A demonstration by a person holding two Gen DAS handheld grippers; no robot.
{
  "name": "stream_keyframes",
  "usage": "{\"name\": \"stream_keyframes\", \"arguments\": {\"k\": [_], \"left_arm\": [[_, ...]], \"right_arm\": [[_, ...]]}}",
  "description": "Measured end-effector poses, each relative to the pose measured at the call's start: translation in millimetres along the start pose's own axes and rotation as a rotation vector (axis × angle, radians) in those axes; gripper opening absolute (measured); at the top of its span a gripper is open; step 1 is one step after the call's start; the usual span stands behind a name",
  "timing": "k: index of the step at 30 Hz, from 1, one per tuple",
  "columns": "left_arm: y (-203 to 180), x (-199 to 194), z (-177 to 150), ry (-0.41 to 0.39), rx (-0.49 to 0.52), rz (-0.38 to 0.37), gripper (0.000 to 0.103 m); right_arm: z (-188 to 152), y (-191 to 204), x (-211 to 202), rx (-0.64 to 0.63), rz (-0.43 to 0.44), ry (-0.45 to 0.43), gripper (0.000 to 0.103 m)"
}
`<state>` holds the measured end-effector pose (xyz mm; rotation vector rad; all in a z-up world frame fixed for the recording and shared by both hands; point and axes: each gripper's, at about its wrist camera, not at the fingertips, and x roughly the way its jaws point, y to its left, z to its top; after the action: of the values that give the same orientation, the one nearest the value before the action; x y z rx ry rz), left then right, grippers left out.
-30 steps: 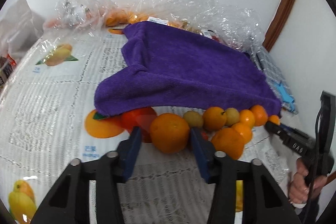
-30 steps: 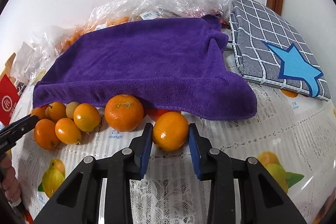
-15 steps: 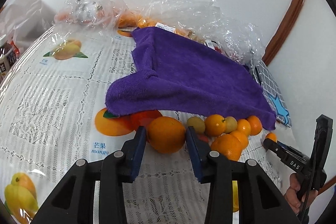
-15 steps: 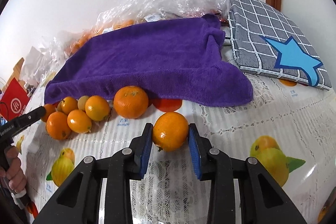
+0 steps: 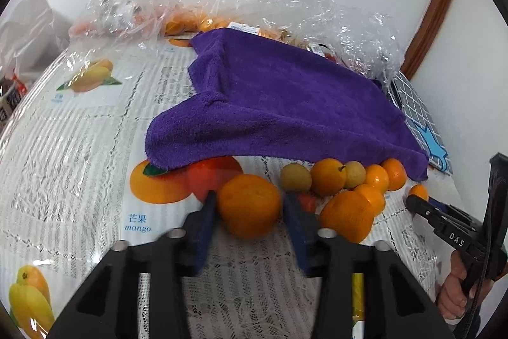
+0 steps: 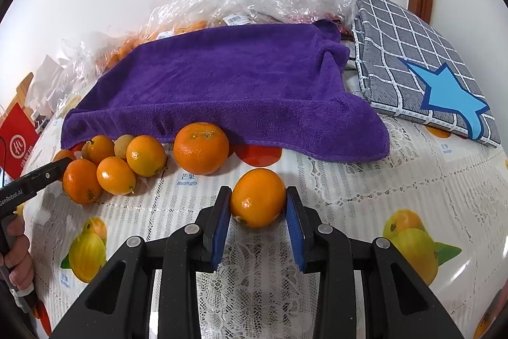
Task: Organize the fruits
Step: 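Close the right gripper on an orange while the left gripper grasps another orange, then lift both held oranges onto the purple towel and open both grippers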
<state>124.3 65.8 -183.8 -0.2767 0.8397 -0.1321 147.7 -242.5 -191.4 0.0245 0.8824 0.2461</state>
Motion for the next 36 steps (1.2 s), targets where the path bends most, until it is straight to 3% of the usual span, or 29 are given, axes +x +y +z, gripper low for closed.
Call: {"name": "stream_keyframes", "arguments": {"k": [7,16,24,36], "left_arm": [[4.3,-9.0,-2.1,-0.049,-0.028,-0.017,0.037],[13.2,-30.4,0.3,-0.169,-0.054,0.010,0.037],[8.0,-42.8,9.4,-0.218,-0.022,0.040,0.037],[-15.0,-44.9,70.8,-0.245,-0.024,0.038,0.037]], "right_arm": [[-1.3,-3.4,-6.7,0.012,0.046,-0.030,0.033],[-3.1,-5.1,-16.1,0.013,0.063,-0.067,0.033],[1.7,-7.5,-18.7,0.006,0.066,-0.039,0.033],[68.8,-3.9,-40.5,-0.031,0.094,-0.169,0.033]]}}
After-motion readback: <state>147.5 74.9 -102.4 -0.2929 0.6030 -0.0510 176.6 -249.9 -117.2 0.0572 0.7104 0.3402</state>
